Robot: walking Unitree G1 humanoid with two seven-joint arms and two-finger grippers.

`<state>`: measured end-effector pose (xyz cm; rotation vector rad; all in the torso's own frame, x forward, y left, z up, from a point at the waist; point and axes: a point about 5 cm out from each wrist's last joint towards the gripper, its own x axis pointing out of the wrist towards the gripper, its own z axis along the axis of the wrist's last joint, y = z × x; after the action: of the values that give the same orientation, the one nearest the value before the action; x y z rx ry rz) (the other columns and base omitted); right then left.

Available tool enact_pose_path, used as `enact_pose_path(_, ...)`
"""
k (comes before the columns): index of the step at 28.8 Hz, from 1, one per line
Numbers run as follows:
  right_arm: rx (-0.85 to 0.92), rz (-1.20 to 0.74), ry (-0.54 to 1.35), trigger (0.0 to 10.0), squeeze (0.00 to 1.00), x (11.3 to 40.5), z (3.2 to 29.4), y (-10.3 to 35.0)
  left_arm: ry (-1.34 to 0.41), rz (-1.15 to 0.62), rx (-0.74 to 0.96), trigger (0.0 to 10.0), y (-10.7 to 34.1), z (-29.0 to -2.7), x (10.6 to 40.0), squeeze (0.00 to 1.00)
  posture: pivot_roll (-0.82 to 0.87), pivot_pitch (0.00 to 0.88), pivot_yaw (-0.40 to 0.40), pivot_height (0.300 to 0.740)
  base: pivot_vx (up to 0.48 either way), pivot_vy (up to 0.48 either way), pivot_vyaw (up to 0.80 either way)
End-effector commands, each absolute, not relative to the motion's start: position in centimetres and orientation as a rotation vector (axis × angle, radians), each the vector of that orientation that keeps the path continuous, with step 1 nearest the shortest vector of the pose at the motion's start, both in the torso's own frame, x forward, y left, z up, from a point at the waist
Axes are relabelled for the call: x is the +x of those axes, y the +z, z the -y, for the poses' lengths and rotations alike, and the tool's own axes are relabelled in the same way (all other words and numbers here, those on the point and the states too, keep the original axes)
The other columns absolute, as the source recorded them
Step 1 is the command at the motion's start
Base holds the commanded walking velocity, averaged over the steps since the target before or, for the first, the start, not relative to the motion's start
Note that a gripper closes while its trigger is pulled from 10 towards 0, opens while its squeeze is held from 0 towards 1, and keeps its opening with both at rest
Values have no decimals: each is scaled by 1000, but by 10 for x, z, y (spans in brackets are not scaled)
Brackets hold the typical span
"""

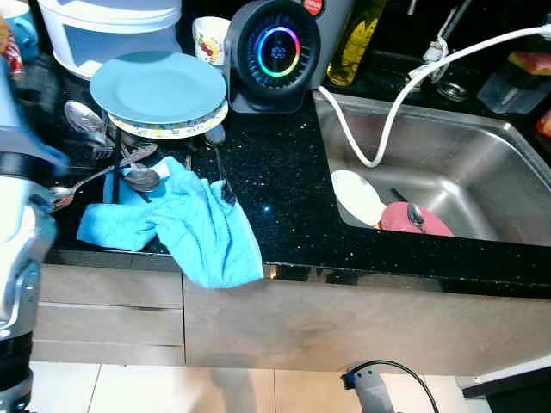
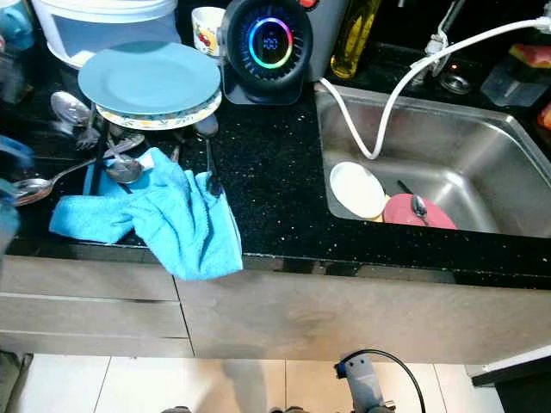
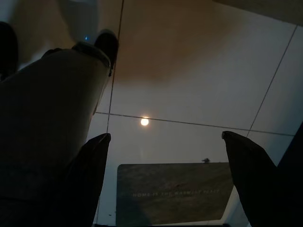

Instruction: Kitchen organization

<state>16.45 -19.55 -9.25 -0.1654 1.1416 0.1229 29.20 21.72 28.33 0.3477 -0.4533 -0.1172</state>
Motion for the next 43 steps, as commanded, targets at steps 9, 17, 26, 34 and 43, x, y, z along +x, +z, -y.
enact_pose_path(9, -167, -1180, 99, 10000, 0, 151, 201, -97, -93, 345, 843, 10000, 276, -230, 321, 1000, 260, 93, -124, 740, 0, 0, 0)
enact_pose_path(17, -170, -1182, 100, 10000, 0, 148, 200, -99, -169, 382, 920, 10000, 289, -222, 335, 1000, 231, 93, -118, 740, 0, 0, 0)
enact_pose_path(26, -179, -1194, 90, 10000, 0, 142, 205, -100, -493, 301, 828, 10000, 289, -191, 340, 141, 210, 88, -113, 740, 0, 0, 0)
enact_pose_path(34, -179, -1197, 81, 10000, 0, 140, 207, -100, -518, 83, 1055, 10000, 287, -198, 352, 0, 199, 87, -106, 740, 0, 0, 0)
enact_pose_path(43, -170, -1195, 75, 10000, 0, 140, 206, -100, -412, 36, 1167, 10000, 300, -208, 360, 0, 194, 91, -99, 740, 0, 0, 0)
